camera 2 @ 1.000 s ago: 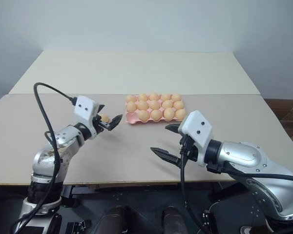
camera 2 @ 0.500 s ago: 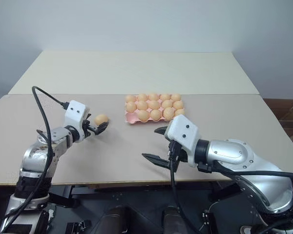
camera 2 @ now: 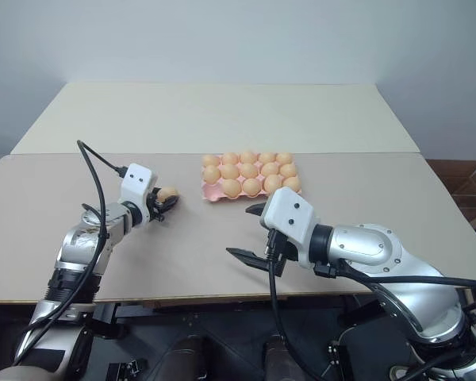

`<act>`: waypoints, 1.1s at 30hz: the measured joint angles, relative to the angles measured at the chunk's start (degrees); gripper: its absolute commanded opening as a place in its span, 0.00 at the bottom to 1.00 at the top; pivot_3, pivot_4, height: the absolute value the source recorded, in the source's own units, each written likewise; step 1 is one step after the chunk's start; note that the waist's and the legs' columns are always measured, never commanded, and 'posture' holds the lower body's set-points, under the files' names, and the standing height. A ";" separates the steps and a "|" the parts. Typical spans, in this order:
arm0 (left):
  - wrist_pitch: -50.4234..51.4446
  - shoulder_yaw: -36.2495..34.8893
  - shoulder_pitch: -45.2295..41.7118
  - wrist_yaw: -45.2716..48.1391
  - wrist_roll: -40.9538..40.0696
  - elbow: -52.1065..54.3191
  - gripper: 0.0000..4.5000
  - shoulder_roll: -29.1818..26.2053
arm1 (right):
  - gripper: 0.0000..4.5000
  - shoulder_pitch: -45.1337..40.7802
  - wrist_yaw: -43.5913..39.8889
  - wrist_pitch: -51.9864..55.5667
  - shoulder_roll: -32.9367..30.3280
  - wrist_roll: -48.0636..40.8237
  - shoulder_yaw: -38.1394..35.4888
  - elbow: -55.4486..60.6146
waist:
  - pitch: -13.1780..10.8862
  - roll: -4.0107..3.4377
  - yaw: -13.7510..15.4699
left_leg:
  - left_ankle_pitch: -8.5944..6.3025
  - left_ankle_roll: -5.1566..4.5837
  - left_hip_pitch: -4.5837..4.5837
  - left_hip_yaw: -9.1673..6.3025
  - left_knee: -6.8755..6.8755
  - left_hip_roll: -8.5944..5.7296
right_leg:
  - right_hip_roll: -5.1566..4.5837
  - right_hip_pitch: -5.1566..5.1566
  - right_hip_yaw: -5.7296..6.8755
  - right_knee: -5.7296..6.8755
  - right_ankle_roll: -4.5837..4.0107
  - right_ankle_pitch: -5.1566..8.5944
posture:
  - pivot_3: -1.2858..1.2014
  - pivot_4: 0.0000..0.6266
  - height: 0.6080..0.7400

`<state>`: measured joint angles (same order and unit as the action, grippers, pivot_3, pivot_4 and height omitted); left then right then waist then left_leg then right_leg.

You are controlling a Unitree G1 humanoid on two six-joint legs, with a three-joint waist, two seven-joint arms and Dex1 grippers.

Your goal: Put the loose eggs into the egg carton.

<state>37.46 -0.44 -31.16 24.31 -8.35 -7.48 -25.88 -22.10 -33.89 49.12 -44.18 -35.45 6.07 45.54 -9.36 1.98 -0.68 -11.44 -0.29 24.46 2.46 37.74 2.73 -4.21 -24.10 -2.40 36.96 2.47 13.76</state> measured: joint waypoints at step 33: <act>-3.77 7.23 -6.81 3.96 1.37 -0.16 0.41 7.23 | 1.00 1.59 -0.34 0.02 -0.14 0.43 -2.42 0.23 | 0.00 0.01 0.07 | 0.00 0.00 0.05 -0.02 0.05 -0.02 | 0.00 -0.01 0.00 0.01 0.02 -0.01 | 0.52 0.24 1.00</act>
<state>33.69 6.79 -37.97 28.27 -6.97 -7.63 -18.65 -20.52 -34.23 49.14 -44.32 -35.02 3.65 45.77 -9.36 1.98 -0.61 -11.44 -0.29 24.51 2.44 37.79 2.71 -4.21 -24.10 -2.40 36.97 2.50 13.75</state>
